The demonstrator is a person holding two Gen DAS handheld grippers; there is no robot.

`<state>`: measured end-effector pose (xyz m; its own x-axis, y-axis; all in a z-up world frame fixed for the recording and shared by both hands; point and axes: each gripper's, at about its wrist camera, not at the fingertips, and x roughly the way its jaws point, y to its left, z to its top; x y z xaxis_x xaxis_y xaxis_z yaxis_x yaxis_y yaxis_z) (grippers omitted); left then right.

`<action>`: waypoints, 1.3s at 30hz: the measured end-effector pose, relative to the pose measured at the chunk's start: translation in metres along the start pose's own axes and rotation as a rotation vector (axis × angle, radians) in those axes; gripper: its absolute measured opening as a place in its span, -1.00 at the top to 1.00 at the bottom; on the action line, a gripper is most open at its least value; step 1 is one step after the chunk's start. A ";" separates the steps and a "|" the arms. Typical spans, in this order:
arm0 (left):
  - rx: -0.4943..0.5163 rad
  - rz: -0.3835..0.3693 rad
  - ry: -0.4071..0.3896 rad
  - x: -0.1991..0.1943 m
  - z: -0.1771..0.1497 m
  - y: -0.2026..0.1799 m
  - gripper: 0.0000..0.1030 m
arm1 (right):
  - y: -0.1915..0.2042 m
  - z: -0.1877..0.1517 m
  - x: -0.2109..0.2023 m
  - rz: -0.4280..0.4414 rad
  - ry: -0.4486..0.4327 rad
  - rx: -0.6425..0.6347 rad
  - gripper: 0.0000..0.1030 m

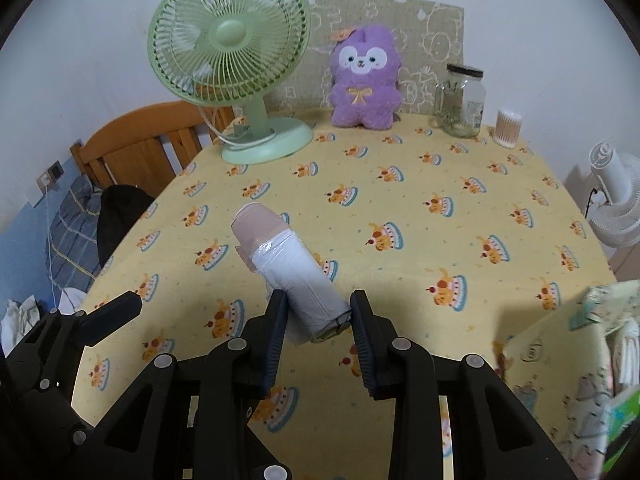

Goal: Organize soft objects
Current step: 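Carry the rolled white cloth over the gift-paper box with the right tool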

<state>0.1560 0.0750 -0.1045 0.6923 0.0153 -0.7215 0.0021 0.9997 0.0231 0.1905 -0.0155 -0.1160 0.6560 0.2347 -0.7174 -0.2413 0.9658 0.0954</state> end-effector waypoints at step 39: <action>0.030 -0.026 -0.222 -0.132 -0.006 -0.065 -0.89 | -0.038 -0.019 -0.160 -0.030 -0.230 0.019 0.31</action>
<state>0.0604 0.0080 -0.0153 0.8333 -0.0178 -0.5525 0.0412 0.9987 0.0300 0.0810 -0.0919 -0.0180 0.8090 0.2225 -0.5441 -0.2072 0.9741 0.0903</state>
